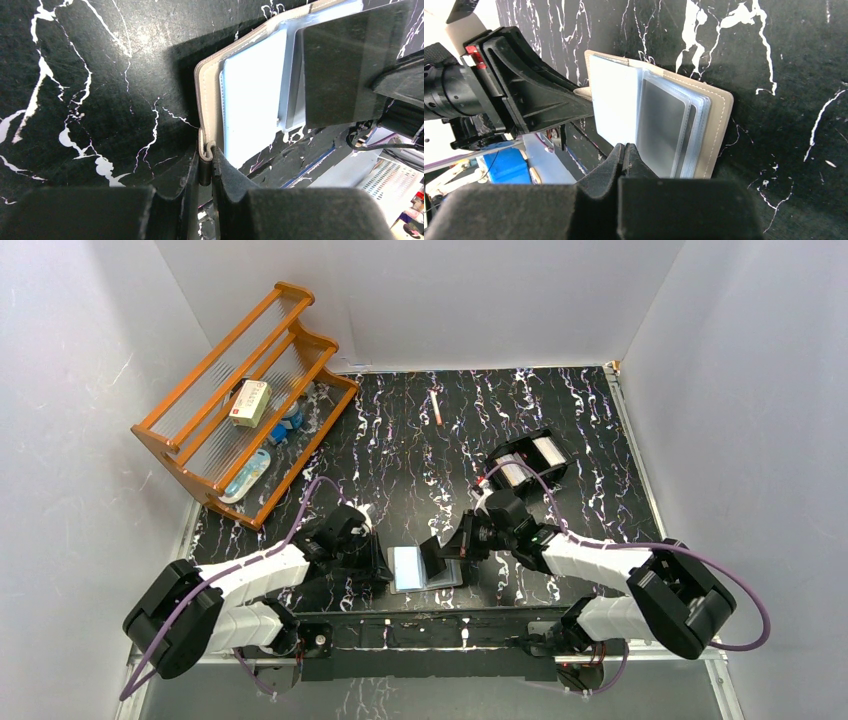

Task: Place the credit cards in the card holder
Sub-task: Insert the credit card into the card holder.

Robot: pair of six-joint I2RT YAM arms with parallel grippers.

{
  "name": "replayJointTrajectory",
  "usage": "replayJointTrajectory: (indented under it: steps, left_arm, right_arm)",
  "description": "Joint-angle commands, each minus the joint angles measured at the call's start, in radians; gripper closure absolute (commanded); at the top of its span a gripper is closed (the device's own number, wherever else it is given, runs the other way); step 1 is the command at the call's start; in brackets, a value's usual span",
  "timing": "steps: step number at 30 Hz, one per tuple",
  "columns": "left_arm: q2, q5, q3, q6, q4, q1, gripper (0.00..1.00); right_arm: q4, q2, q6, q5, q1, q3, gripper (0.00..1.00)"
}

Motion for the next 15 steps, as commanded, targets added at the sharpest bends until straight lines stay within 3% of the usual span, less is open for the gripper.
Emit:
replayJointTrajectory:
  steps: [1,15]
  left_arm:
    - [-0.022,-0.012,-0.022,-0.005,0.015,0.006,0.92]
    - [-0.025,-0.009,-0.041,-0.014,0.036,0.005,0.88]
  right_arm:
    - [0.109,0.014,0.015,0.016,0.013,-0.010,1.00]
    - [0.131,0.072,0.024,0.031,0.038,-0.027,1.00]
